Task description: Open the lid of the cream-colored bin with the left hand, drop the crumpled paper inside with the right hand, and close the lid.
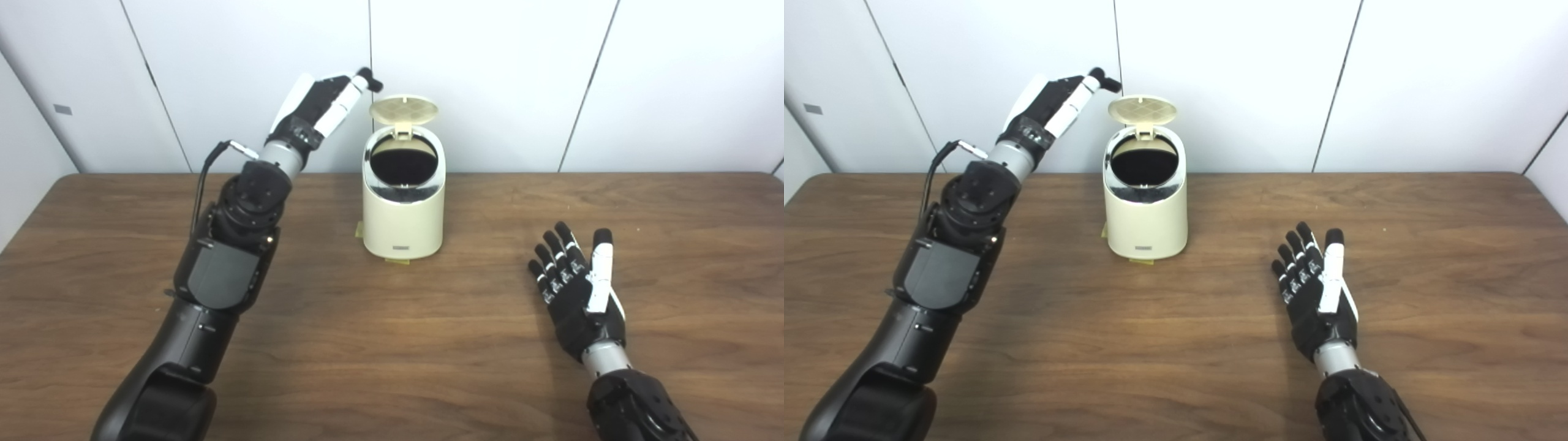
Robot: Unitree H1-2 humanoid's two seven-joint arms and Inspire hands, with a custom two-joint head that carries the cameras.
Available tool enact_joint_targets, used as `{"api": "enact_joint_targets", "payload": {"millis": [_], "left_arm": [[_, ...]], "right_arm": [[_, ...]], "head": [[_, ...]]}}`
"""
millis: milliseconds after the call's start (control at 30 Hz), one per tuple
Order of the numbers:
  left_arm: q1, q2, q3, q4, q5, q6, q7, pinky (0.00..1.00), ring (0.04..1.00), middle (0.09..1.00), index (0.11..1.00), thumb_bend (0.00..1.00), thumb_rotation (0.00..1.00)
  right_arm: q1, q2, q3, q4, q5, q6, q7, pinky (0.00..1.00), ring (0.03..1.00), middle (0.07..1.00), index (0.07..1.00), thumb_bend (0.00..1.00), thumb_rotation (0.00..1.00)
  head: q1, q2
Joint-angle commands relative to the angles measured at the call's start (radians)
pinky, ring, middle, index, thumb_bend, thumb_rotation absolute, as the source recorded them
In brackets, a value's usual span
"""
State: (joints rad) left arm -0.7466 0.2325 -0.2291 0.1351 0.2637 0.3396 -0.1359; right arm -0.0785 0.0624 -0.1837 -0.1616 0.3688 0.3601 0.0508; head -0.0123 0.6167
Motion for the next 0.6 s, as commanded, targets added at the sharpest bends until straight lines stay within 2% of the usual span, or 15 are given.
{"api": "enact_joint_targets", "payload": {"millis": [0,100,400,567], "left_arm": [[-0.065,0.015,-0.001,-0.034,0.045,-0.016,0.006,1.0,0.968,0.891,0.746,0.43,0.99],[-0.061,0.02,-0.018,-0.037,0.075,-0.025,-0.009,0.95,0.965,0.918,0.728,0.47,1.0],[-0.058,0.032,-0.054,-0.015,0.135,-0.108,-0.029,0.94,0.955,0.913,0.709,0.48,1.0],[-0.061,0.071,-0.106,-0.029,0.236,-0.171,-0.033,0.84,0.948,0.929,0.661,0.51,1.0]], "right_arm": [[-0.018,-0.001,0.003,-0.004,-0.001,-0.021,-0.006,1.0,1.0,1.0,1.0,0.59,1.0],[-0.018,-0.004,0.015,-0.001,-0.039,-0.039,-0.025,1.0,1.0,1.0,1.0,0.58,1.0],[-0.028,-0.01,0.033,0.009,-0.096,-0.062,-0.053,1.0,1.0,0.997,1.0,0.59,1.0],[-0.033,-0.02,0.039,0.017,-0.125,-0.07,-0.062,1.0,1.0,0.991,1.0,0.59,1.0]], "head": [[-0.006,0.002],[-0.017,0.002],[-0.038,0.004],[-0.036,0.009]]}}
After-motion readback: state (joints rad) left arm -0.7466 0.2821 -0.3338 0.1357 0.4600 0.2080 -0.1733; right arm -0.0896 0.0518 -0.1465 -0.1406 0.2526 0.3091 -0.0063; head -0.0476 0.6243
